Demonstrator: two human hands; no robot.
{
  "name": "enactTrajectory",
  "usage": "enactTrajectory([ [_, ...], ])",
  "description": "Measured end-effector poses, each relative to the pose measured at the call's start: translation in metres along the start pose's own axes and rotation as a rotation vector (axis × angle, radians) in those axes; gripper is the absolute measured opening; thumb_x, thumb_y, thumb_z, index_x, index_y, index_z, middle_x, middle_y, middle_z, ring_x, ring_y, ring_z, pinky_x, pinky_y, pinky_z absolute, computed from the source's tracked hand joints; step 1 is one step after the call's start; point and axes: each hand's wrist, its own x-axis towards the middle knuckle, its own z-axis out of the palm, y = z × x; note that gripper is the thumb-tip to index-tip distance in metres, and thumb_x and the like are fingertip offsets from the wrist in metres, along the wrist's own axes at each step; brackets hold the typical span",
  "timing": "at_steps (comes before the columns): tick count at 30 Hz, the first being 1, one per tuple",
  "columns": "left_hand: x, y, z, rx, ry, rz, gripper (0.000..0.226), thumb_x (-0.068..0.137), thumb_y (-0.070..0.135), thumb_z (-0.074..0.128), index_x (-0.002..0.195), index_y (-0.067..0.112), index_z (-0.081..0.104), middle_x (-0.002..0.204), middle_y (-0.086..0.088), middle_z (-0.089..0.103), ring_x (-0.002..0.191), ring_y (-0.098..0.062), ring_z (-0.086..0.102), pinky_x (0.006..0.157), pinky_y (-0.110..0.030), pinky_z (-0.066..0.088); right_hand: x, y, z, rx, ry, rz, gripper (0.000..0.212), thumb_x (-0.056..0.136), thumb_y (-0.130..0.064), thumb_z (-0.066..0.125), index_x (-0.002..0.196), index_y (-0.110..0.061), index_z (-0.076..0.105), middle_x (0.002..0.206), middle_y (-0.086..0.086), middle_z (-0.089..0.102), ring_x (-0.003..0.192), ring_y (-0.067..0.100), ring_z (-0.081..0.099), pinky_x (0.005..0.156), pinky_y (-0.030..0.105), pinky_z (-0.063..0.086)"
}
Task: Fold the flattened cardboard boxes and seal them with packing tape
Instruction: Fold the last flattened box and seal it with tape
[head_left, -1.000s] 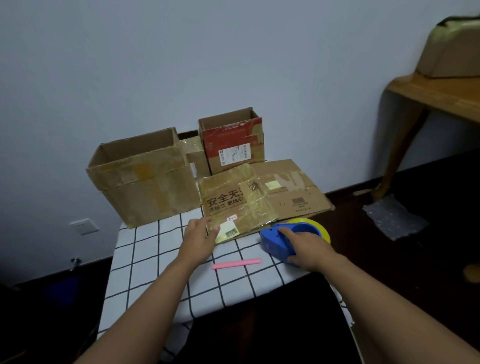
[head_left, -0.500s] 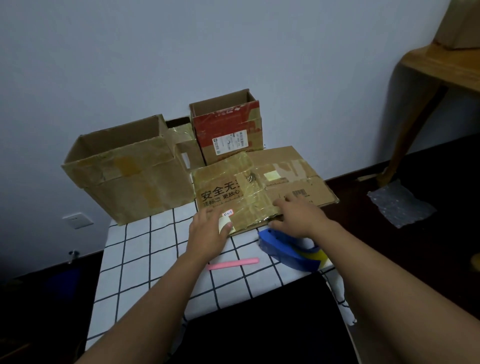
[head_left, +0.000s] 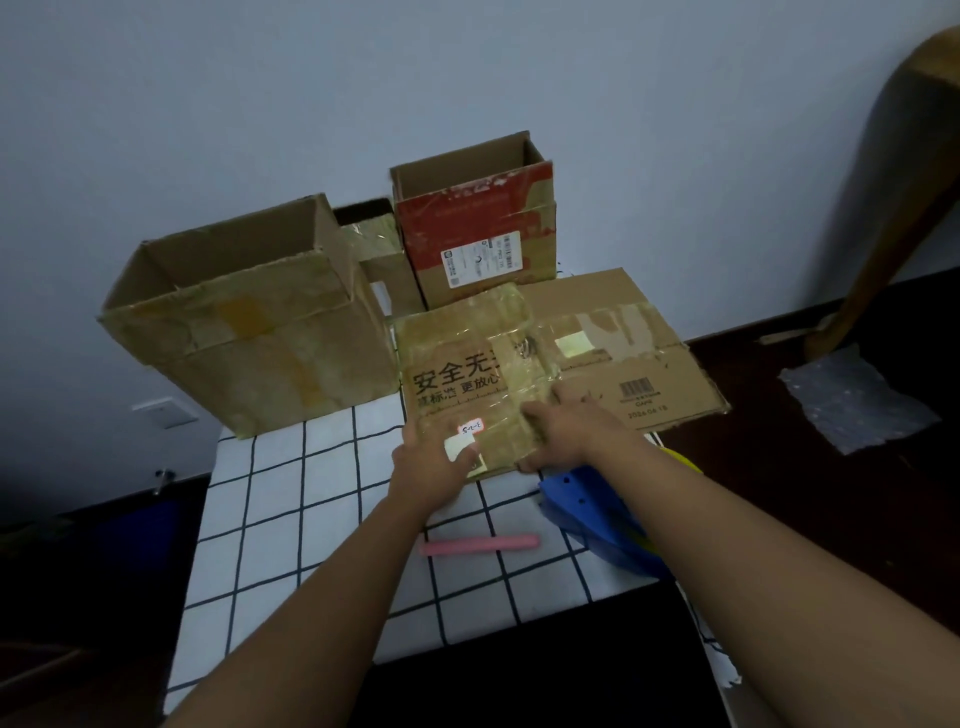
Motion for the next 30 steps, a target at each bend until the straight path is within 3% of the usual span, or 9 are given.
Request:
enactTrajectory([
  [5,0.005,0.006,-0.006,-0.201,0.043,-0.128,0.065,0.088,0.031,0.065,0.147,0.031,0.037,0.152,-0.012,0.024,0.131,-0.038,0.037,0.107,-0.039,0.034,0.003,0.0,0.003,0.011,0.002,0.014,0.095,0.076,-0.056,0.076,0.153,-0.033,0.025,0.162,0.008,0.01,0.145,0.05,0.01,0.114,0.057,0.03],
  [11,0.015,0.007,-0.021,-0.375,0.018,-0.206,0.085,0.069,0.037,0.068,0.147,0.041,0.034,0.139,-0.01,0.051,0.121,-0.032,0.049,0.105,-0.047,0.041,0.001,0.002,0.004,0.07,0.025,0.024,0.101,0.071,-0.055,0.081,0.151,-0.03,0.024,0.16,0.008,0.011,0.145,0.051,0.009,0.113,0.06,0.031],
  [13,0.016,0.009,-0.03,-0.435,0.014,-0.17,0.085,0.064,0.035,0.071,0.143,0.044,0.04,0.136,-0.009,0.049,0.11,-0.031,0.057,0.094,-0.048,0.052,-0.001,0.004,0.003,0.093,0.037,0.024,0.104,0.069,-0.055,0.082,0.15,-0.031,0.022,0.159,0.009,0.011,0.144,0.05,0.012,0.111,0.06,0.033],
  [16,0.006,0.025,-0.049,-0.481,0.051,-0.054,0.071,0.084,0.012,0.072,0.143,0.035,0.041,0.135,-0.006,0.035,0.098,-0.025,0.061,0.082,-0.04,0.059,-0.006,0.005,-0.002,0.143,0.085,0.016,0.107,0.065,-0.052,0.084,0.148,-0.034,0.019,0.154,0.009,0.017,0.139,0.043,0.025,0.108,0.056,0.038],
  [19,0.001,0.043,-0.062,-0.459,0.13,0.087,0.063,0.091,0.009,0.064,0.146,0.03,0.04,0.14,-0.005,0.028,0.111,-0.024,0.053,0.084,-0.03,0.055,-0.015,0.008,-0.015,0.234,0.102,0.017,0.108,0.069,-0.045,0.083,0.15,-0.034,0.012,0.155,0.009,0.012,0.131,0.038,0.037,0.105,0.049,0.043],
  [22,-0.01,0.067,-0.076,-0.441,0.193,0.207,0.059,0.093,0.007,0.06,0.147,0.025,0.041,0.143,-0.003,0.026,0.116,-0.015,0.044,0.086,-0.013,0.046,-0.031,0.014,-0.034,0.324,0.097,0.011,0.098,0.08,-0.042,0.069,0.154,-0.033,0.006,0.16,0.008,0.005,0.139,0.038,0.031,0.109,0.046,0.037],
  [26,-0.028,0.092,-0.089,-0.478,0.203,0.296,0.062,0.095,0.008,0.057,0.149,0.033,0.037,0.162,-0.003,0.011,0.145,-0.025,0.026,0.108,-0.044,0.043,-0.05,0.025,-0.053,0.457,0.146,0.043,0.081,0.08,-0.047,0.051,0.153,-0.039,0.017,0.162,0.004,0.014,0.145,0.035,0.021,0.114,0.055,0.028],
  [28,-0.04,0.101,-0.095,-0.51,0.214,0.37,0.063,0.096,0.009,0.056,0.148,0.038,0.036,0.162,0.001,0.011,0.146,-0.024,0.025,0.108,-0.044,0.043,-0.059,0.026,-0.059,0.574,0.264,0.046,0.075,0.077,-0.056,0.04,0.149,-0.041,0.027,0.158,0.007,0.024,0.141,0.034,0.03,0.111,0.057,0.034],
  [30,-0.055,0.108,-0.103,-0.522,0.241,0.451,0.062,0.097,0.011,0.056,0.147,0.041,0.036,0.162,0.003,0.012,0.146,-0.016,0.022,0.113,-0.03,0.035,-0.069,0.025,-0.064,0.629,0.44,0.044,0.076,0.079,-0.063,0.039,0.149,-0.035,0.029,0.157,0.008,0.029,0.142,0.034,0.03,0.111,0.059,0.033],
])
